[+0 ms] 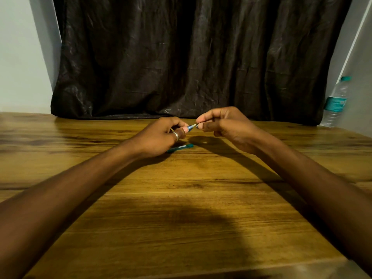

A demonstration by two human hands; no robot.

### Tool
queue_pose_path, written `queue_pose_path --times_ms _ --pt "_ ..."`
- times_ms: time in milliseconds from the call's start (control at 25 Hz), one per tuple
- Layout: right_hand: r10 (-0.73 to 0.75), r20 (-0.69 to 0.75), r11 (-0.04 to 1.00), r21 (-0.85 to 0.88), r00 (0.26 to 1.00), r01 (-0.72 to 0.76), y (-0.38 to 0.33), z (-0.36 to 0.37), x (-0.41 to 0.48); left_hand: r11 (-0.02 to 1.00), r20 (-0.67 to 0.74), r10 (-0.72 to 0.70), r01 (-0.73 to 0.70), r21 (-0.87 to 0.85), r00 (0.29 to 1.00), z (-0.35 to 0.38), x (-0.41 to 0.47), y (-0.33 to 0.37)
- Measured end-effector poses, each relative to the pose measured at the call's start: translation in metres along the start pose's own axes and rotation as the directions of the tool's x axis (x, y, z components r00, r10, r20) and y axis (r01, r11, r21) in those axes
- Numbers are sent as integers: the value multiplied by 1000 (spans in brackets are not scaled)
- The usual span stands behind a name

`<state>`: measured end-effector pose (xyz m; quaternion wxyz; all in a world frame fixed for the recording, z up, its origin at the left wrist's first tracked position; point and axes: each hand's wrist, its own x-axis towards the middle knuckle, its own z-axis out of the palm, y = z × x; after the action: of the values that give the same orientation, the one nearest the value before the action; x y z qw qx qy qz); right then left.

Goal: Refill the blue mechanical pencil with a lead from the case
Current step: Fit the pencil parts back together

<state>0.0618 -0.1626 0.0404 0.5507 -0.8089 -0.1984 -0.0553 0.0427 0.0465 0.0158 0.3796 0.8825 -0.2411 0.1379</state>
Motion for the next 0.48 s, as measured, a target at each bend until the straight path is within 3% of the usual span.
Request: queue_pose_path --times_ms 480 --pt "-23 5 1000 -4 1000 23 0 3 0 1000 9 11 -11 -16 1000 0 3 -7"
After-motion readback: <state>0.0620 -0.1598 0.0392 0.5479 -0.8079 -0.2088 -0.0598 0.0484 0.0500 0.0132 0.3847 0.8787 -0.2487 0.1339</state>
